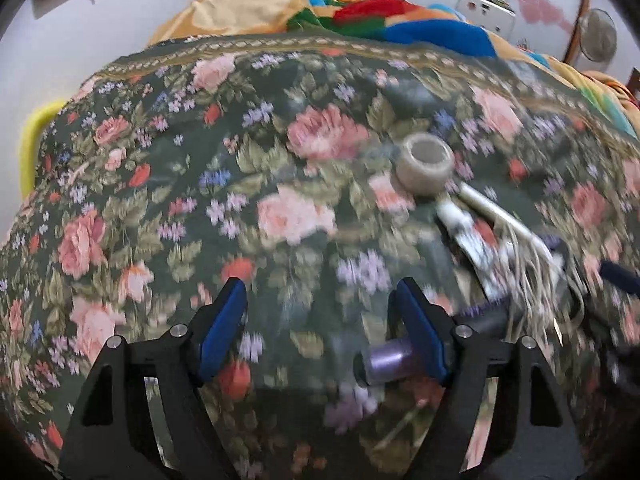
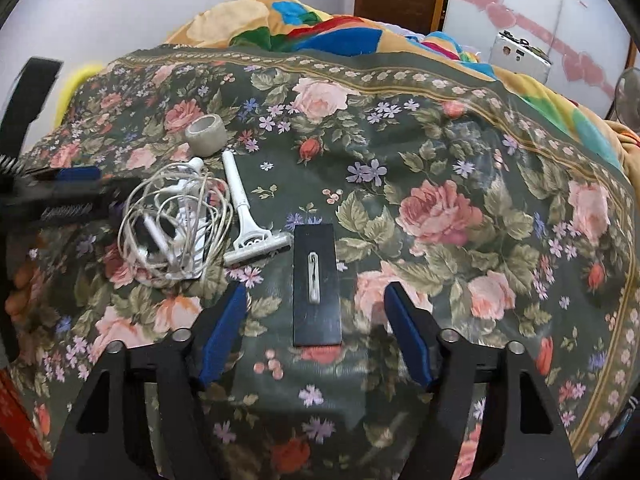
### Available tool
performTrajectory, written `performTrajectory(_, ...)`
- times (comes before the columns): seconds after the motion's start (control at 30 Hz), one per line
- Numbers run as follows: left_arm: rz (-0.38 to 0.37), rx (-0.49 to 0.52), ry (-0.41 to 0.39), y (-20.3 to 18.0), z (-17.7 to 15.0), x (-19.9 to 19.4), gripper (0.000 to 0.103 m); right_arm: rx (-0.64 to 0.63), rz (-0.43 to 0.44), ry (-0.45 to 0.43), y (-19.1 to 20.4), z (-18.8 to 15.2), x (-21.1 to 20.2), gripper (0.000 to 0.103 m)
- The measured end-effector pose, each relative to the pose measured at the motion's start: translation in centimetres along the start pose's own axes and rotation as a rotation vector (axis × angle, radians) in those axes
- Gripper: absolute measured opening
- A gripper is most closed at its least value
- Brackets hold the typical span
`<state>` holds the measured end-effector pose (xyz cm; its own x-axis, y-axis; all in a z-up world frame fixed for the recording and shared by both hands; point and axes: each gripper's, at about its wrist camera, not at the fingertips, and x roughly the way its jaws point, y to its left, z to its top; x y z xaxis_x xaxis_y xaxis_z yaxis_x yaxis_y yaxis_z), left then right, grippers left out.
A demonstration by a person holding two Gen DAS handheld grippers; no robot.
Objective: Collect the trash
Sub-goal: 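Grasp the purple cosmetic tube with the left gripper while the right gripper grasps the black case, then carry the purple tube and black case with both grippers to the white bin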
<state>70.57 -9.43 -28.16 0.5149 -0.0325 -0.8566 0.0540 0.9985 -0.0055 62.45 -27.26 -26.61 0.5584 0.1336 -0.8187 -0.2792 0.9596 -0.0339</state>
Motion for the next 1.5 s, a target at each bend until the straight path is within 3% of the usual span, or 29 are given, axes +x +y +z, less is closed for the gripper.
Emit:
performTrajectory(0.17, -0.056, 0.028, 0.040, 0.0, -3.7, -1.7, 0.078, -0.038, -0.022, 0.016, 0.1, -0.1, 0.7, 0.056)
performTrajectory(0.27, -0.062, 0.019, 0.010, -0.2, -4.8, -3.3, 0.077, -0.045, -0.001, 0.008, 0.1, -0.3, 0.6, 0.049)
performTrajectory(0.4, -0.124, 0.011, -0.033, -1.4, -5.3, -5.3, 0.077, -0.046, 0.044, -0.003, 0.2, -0.5, 0.5, 0.024)
performTrajectory(0.53, -0.133, 0.077, -0.031, -4.2, -5.2, -5.1, 0.073, -0.029, 0.033, -0.001, 0.5, -0.8, 0.3, 0.023)
performTrajectory(0.6, -0.126, 0.111, -0.004, -5.0, -4.8, -4.0, 0.055, -0.007, 0.040, 0.006, 0.3, -1.1, 0.1, 0.023)
performTrajectory(0.67, -0.117, 0.129, 0.009, -5.7, -4.7, -3.1, 0.045, 0.016, 0.054, 0.016, 0.1, -1.5, -0.4, 0.023)
performTrajectory(0.73, -0.111, 0.132, -0.029, -6.2, -4.4, -3.1, 0.038, 0.029, 0.065, 0.023, -0.1, -1.9, -0.8, 0.023)
performTrajectory(0.8, -0.130, 0.107, -0.036, -6.6, -4.2, -2.8, 0.025, 0.045, 0.066, 0.024, -0.1, -2.2, -1.4, 0.023)
performTrajectory(1.13, -0.095, 0.084, 0.000, -6.2, -7.4, -5.7, 0.025, 0.087, 0.101, -0.028, 0.7, -2.2, -6.8, 0.023)
performTrajectory(1.5, -0.097, 0.051, -0.127, -4.4, -10.6, -19.8, 0.024, 0.044, 0.101, -0.096, 4.1, -2.1, -15.6, 0.023)
